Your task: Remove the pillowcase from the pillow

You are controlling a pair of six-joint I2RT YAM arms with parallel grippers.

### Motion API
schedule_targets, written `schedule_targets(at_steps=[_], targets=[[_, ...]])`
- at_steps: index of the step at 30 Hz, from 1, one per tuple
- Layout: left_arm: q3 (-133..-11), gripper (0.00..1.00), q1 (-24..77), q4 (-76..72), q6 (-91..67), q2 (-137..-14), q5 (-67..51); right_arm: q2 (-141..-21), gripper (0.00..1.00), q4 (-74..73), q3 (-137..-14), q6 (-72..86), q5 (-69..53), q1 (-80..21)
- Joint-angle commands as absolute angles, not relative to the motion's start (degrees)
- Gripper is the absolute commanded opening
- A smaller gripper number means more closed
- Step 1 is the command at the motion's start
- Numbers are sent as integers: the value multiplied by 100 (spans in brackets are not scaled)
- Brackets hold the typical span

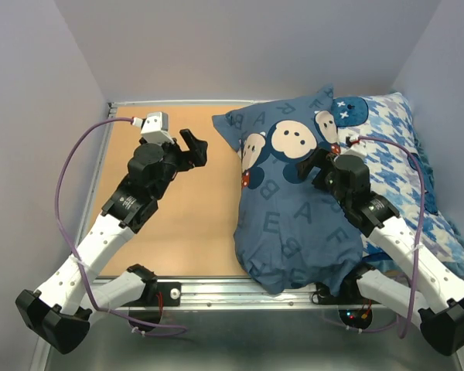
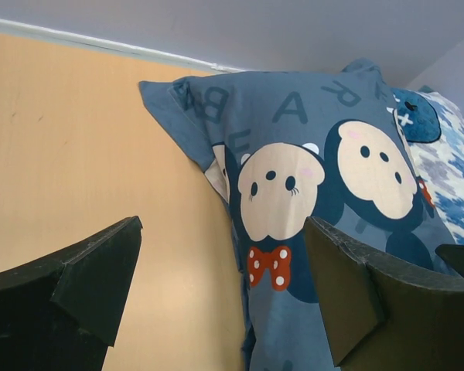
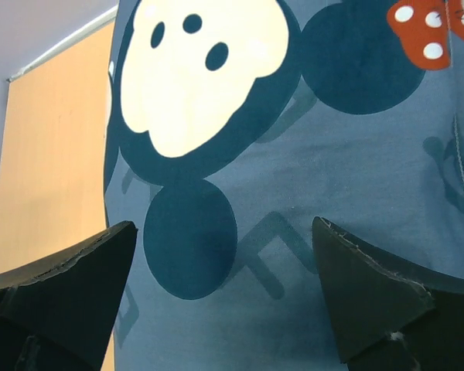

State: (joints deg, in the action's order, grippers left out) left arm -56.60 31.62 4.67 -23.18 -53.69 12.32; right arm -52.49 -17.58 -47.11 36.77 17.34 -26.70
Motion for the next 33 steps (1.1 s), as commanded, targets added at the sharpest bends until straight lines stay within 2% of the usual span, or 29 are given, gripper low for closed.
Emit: schedule_targets(at_steps=[1,8,14,19,20,24,30,33], targets=[[-5616,98,3146,334,-2232,-5238,1433,-4993,100,-1661,-4984,3481,2030,-2689],[-5651,99,3155,457,-2584,-5668,1696,-4878,100,-1661,-4922,3015,1679,-2689],[-5528,99,3146,-174,-2839,-6273,1267,-5518,100,-1749,-5150,3006,1239,-2934],[-5555,99,3051,-798,-2760,-6934,976,-6099,100,-1819,-5352,3023,2344,-3997],[-5537,99,2963,-922,-2786,-7152,845,-6274,100,-1906,-5422,2997,2555,-4156],[-5274,99,2418,-2290,-3198,-7830,-979,-6591,100,-2188,-5704,2962,3338,-4683],[-5273,99,2408,-3418,-3138,-8683,-2108,-6618,100,-2549,-5836,2980,4155,-4825],[-5300,99,2496,-3778,-3173,-8938,-2408,-6592,100,-2584,-5959,2927,4175,-4834]])
